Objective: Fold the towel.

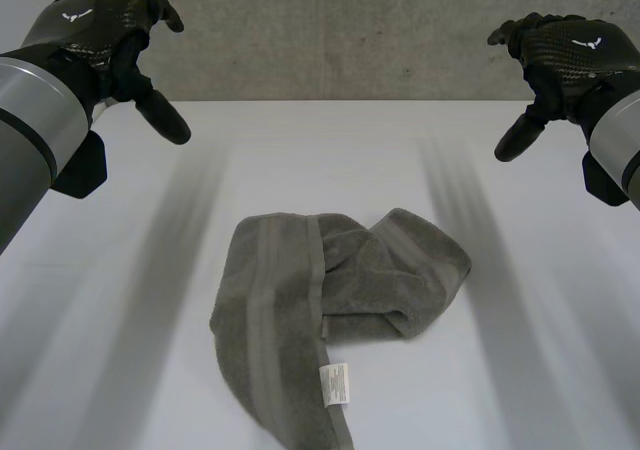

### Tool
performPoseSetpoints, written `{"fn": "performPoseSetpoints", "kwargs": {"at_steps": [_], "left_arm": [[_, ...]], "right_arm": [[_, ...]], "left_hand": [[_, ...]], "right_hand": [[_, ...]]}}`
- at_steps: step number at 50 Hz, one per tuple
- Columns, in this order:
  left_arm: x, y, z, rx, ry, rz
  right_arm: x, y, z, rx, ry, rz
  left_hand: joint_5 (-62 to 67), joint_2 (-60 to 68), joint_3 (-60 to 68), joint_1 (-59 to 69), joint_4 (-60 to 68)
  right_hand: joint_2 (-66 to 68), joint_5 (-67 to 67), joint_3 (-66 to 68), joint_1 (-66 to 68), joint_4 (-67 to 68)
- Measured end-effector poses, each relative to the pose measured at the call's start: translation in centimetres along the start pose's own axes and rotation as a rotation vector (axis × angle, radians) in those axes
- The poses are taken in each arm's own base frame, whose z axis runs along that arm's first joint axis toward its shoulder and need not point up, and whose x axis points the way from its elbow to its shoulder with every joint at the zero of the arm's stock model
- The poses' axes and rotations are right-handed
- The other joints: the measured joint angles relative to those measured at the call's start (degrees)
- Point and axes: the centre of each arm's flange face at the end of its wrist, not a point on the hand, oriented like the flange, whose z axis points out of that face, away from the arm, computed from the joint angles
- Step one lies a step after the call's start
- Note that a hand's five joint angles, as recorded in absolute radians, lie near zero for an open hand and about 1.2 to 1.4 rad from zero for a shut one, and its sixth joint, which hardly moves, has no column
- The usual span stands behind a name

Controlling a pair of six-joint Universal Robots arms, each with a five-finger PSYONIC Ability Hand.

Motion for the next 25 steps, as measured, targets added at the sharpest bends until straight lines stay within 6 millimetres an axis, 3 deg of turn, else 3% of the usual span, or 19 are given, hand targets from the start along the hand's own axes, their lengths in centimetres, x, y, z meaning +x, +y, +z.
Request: {"fn": "performPoseSetpoints", "kwargs": {"at_steps": [15, 25], "left_arm": [[0.6, 0.9, -0.4, -0.025, 0.021, 0.002], [0.8, 1.1, -0.4, -0.031, 0.029, 0.002]], "right_arm": [[-2.1, 0.9, -0.3, -0.013, -0.06, -0.005], [-2.5, 1.2, -0.3, -0.018, -0.072, -0.006]], "left_hand": [[0.0, 0.0, 0.0, 0.0, 0.0], [0.0, 0.0, 0.0, 0.0, 0.0]], "right_hand": [[0.0, 0.0, 0.0, 0.0, 0.0], [0.0, 0.0, 0.0, 0.0, 0.0]]}}
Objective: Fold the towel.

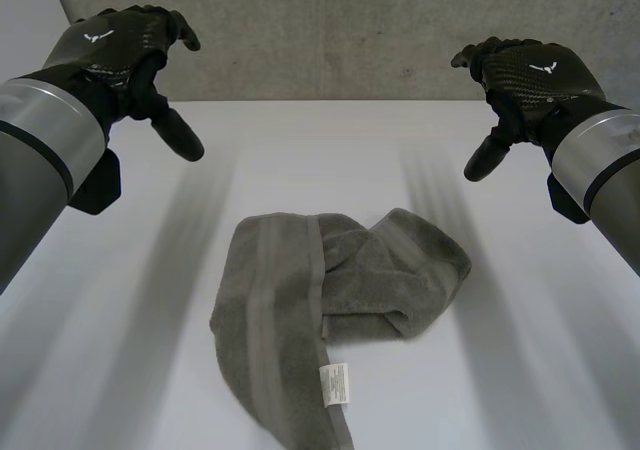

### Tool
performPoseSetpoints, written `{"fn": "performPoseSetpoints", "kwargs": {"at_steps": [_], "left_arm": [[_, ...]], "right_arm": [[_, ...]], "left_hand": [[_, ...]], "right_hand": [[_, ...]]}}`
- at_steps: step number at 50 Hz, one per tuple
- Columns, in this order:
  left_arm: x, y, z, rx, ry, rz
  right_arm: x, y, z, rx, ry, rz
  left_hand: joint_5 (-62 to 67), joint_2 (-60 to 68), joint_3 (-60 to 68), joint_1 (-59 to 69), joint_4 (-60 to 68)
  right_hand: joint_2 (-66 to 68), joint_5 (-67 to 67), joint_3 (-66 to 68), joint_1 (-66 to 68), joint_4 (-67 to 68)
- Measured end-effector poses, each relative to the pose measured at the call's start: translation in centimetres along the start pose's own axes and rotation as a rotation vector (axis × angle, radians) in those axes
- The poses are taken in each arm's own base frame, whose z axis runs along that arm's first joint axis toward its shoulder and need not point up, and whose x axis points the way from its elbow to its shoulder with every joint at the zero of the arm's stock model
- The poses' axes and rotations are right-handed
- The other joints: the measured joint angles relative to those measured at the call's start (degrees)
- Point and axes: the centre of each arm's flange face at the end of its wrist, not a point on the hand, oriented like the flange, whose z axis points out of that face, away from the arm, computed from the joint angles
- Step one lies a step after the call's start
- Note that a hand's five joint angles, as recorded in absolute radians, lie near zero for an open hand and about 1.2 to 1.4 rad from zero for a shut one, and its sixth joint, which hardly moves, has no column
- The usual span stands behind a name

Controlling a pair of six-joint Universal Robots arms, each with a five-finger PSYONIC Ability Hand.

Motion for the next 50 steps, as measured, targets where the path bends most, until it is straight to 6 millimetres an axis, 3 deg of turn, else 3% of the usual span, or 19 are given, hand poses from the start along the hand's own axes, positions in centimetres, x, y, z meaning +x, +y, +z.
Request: {"fn": "performPoseSetpoints", "kwargs": {"at_steps": [8, 13, 21, 27, 34, 40, 43, 45, 48, 50], "left_arm": [[0.5, 0.6, -0.1, -0.015, 0.02, 0.006], [1.7, 2.0, 0.0, -0.05, 0.08, 0.018], [5.1, 7.1, 0.7, -0.195, 0.285, 0.051], [7.2, 12.4, 0.9, -0.324, 0.436, 0.171], [8.0, 17.4, 0.5, -0.413, 0.529, 0.388], [8.0, 19.1, 0.5, -0.417, 0.553, 0.493], [8.1, 19.6, 0.7, -0.406, 0.553, 0.512], [8.1, 19.7, 0.9, -0.397, 0.549, 0.518], [8.0, 19.8, 1.2, -0.382, 0.53, 0.521], [7.9, 19.7, 1.4, -0.372, 0.511, 0.522]], "right_arm": [[0.0, 0.1, 0.1, -0.002, -0.002, -0.004], [-0.2, 0.9, 0.6, -0.028, -0.02, -0.031], [-1.2, 5.7, 2.0, -0.197, -0.106, -0.206], [-2.5, 10.2, 2.3, -0.344, -0.229, -0.309], [-3.9, 13.2, 2.3, -0.411, -0.364, -0.302], [-4.6, 14.8, 2.3, -0.437, -0.427, -0.274], [-4.8, 15.4, 2.4, -0.449, -0.441, -0.266], [-4.9, 15.7, 2.4, -0.455, -0.446, -0.263], [-4.8, 16.0, 2.7, -0.455, -0.441, -0.26], [-4.6, 15.9, 2.9, -0.448, -0.434, -0.259]], "left_hand": [[0.0, 0.0, 0.0, 0.0, 0.0], [0.0, 0.0, 0.0, 0.0, 0.0], [0.0, 0.0, 0.0, 0.0, 0.0], [0.0, 0.0, 0.0, 0.0, 0.0], [0.0, 0.0, 0.0, 0.0, 0.0], [0.02, 0.0, 0.0, 0.0, 0.0], [1.23, 0.13, 0.13, 0.0, 0.19], [8.14, 6.74, 6.1, 6.52, 6.14], [31.64, 30.64, 30.72, 29.8, 31.05], [41.65, 39.51, 40.16, 38.92, 40.4]], "right_hand": [[0.0, 0.0, 0.0, 0.0, 0.0], [0.0, 0.0, 0.0, 0.0, 0.0], [0.0, 0.0, 0.0, 0.0, 0.0], [0.0, 0.0, 0.0, 0.0, 0.0], [0.0, 0.0, 0.0, 0.0, 0.0], [1.35, 1.91, 0.94, 1.93, 0.65], [9.04, 9.78, 7.99, 9.36, 7.58], [17.02, 17.92, 16.3, 17.49, 15.93], [43.26, 42.23, 40.69, 43.1, 40.39], [53.26, 53.08, 51.14, 53.38, 51.14]]}}
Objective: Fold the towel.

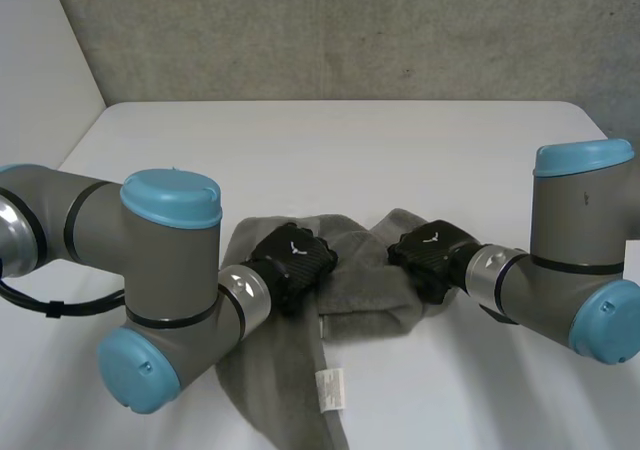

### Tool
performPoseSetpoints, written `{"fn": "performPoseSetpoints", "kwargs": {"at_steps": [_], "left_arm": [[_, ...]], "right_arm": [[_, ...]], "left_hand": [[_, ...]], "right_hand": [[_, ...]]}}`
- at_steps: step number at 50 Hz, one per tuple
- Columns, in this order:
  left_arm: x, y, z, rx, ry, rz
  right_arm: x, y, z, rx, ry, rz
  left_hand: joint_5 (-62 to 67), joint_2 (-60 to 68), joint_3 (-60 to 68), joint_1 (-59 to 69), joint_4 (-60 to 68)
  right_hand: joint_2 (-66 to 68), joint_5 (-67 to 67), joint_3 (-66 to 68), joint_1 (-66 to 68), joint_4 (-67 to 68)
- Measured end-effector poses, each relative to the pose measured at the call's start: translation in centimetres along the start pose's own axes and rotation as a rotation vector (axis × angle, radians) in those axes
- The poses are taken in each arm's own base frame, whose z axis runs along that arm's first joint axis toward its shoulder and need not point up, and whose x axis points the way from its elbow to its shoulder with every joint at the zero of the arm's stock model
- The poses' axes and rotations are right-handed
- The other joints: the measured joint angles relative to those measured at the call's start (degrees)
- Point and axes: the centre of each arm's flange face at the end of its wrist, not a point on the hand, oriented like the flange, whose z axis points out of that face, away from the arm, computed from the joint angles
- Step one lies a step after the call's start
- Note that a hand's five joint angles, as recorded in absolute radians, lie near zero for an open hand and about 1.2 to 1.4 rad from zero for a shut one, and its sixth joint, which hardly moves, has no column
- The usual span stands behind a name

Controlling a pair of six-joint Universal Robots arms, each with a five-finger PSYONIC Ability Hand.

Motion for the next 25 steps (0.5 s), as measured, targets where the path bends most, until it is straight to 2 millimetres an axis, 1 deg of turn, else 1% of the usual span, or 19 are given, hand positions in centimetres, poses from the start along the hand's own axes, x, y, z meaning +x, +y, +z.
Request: {"fn": "performPoseSetpoints", "kwargs": {"at_steps": [1, 3, 5, 9, 12, 13, 19, 21, 22, 23, 25], "left_arm": [[-0.2, -0.1, 0.1, 0.004, -0.016, -0.001], [-0.7, -0.3, 0.1, 0.009, -0.051, -0.003], [-1.3, -0.5, 0.2, 0.015, -0.085, -0.005], [-2.9, -1.1, 0.1, 0.028, -0.169, -0.013], [-4.3, -1.3, 0.1, 0.032, -0.224, -0.023], [-5.1, -1.3, 0.0, 0.031, -0.249, -0.03], [-8.5, -1.0, 0.1, 0.025, -0.337, -0.063], [-9.5, -0.8, 0.2, 0.022, -0.357, -0.076], [-10.2, -0.6, 0.3, 0.019, -0.372, -0.089], [-10.5, -0.4, 0.4, 0.016, -0.379, -0.096], [-11.4, 0.1, 0.6, 0.01, -0.397, -0.121]], "right_arm": [[0.2, -0.1, 0.0, 0.006, 0.007, 0.001], [0.6, -0.3, 0.1, 0.022, 0.024, 0.003], [1.0, -0.5, 0.2, 0.04, 0.043, 0.007], [2.5, -1.1, 0.4, 0.09, 0.112, 0.052], [4.1, -1.3, 0.5, 0.123, 0.185, 0.129], [4.9, -1.3, 0.5, 0.134, 0.22, 0.168], [8.4, -0.8, 0.4, 0.162, 0.381, 0.338], [9.1, -0.6, 0.3, 0.164, 0.412, 0.366], [9.5, -0.5, 0.3, 0.165, 0.432, 0.383], [9.6, -0.4, 0.3, 0.165, 0.438, 0.388], [10.0, -0.2, 0.4, 0.166, 0.453, 0.398]], "left_hand": [[3.16, 3.08, 3.3, 3.6, 3.14], [5.51, 4.84, 5.6, 5.99, 5.49], [5.85, 5.24, 5.83, 6.35, 5.86], [5.91, 5.35, 5.85, 6.4, 5.87], [5.91, 5.52, 5.85, 6.58, 5.87], [5.91, 5.52, 5.86, 6.58, 5.87], [5.91, 5.52, 5.85, 6.58, 5.86], [5.91, 5.52, 5.85, 6.58, 5.87], [5.91, 5.52, 5.85, 6.58, 5.87], [5.91, 5.52, 5.85, 6.58, 5.87], [5.91, 5.52, 5.85, 6.58, 5.87]], "right_hand": [[4.79, 5.07, 4.69, 5.24, 4.99], [7.57, 8.79, 8.22, 8.74, 9.28], [7.57, 8.89, 8.3, 8.77, 9.76], [7.57, 8.89, 8.33, 8.9, 9.76], [7.57, 8.89, 8.35, 9.0, 9.77], [7.57, 8.89, 8.36, 9.02, 9.77], [7.57, 8.89, 8.38, 9.18, 9.85], [5.61, 6.83, 7.2, 6.3, 7.4], [1.43, 2.5, 3.73, 1.92, 2.68], [-0.57, 0.98, 2.14, 0.04, 1.13], [-8.45, -6.85, -6.46, -7.97, -6.96]]}}
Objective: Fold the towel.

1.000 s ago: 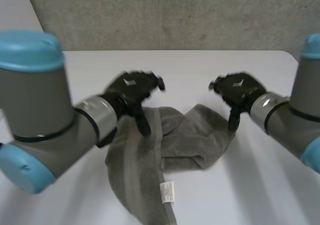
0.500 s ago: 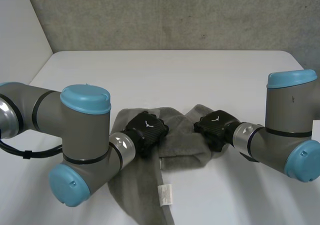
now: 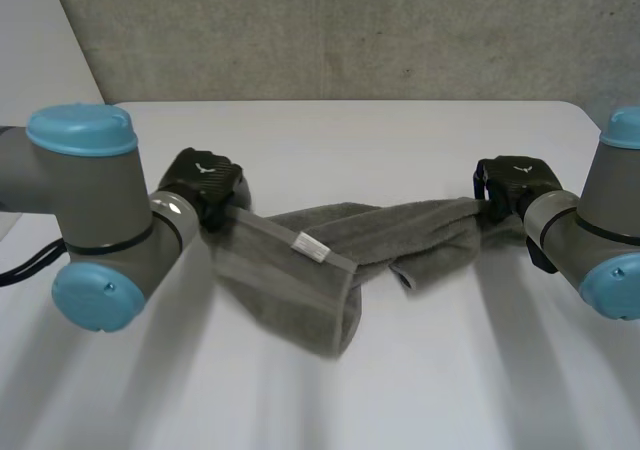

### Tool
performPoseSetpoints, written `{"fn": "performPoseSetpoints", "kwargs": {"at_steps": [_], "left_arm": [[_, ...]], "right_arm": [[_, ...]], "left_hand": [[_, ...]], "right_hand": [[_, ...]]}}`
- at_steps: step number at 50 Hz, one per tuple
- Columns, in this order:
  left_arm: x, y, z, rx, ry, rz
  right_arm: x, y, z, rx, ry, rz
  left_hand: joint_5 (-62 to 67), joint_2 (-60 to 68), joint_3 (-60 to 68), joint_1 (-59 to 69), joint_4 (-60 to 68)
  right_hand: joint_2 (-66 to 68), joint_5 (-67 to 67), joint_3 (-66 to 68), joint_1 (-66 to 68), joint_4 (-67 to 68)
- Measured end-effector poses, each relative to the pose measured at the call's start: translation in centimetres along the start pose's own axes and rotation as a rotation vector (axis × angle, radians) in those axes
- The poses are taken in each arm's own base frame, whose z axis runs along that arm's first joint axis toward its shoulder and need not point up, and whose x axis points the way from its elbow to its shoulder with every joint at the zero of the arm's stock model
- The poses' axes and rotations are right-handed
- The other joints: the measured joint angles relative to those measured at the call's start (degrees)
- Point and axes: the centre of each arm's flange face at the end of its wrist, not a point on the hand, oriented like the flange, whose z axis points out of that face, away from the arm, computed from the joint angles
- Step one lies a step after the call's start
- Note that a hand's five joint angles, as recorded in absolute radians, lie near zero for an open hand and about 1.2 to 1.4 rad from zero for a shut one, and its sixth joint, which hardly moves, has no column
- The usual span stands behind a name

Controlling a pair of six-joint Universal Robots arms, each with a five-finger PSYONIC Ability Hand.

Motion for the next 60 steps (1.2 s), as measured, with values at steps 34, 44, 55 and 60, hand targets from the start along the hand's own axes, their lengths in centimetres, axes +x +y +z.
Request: {"fn": "performPoseSetpoints", "kwargs": {"at_steps": [34, 44, 55, 60], "left_arm": [[2.1, -2.7, -3.9, 0.133, 0.267, -0.098], [7.9, -1.2, -7.7, 0.175, 0.498, 0.177], [11.1, 2.0, -9.2, 0.169, 0.585, 0.468], [11.9, 2.7, -9.2, 0.162, 0.603, 0.488]], "right_arm": [[-0.1, 0.2, 0.0, 0.001, -0.007, -0.004], [-0.2, 0.3, 0.0, -0.002, -0.012, -0.013], [-0.4, 0.4, -0.1, -0.003, -0.018, -0.017], [-0.5, 0.4, -0.1, -0.004, -0.02, -0.018]], "left_hand": [[-47.9, -46.37, -46.89, -46.58, -46.82], [-47.89, -46.37, -46.89, -46.58, -46.82], [-44.87, -44.8, -45.74, -45.36, -46.09], [-39.67, -39.51, -40.42, -40.04, -40.71]], "right_hand": [[-38.87, -43.47, -40.01, -41.0, -40.6], [-38.88, -43.76, -40.01, -41.56, -40.61], [-41.89, -44.34, -42.02, -42.45, -41.73], [-41.89, -44.76, -42.74, -43.2, -42.35]]}}
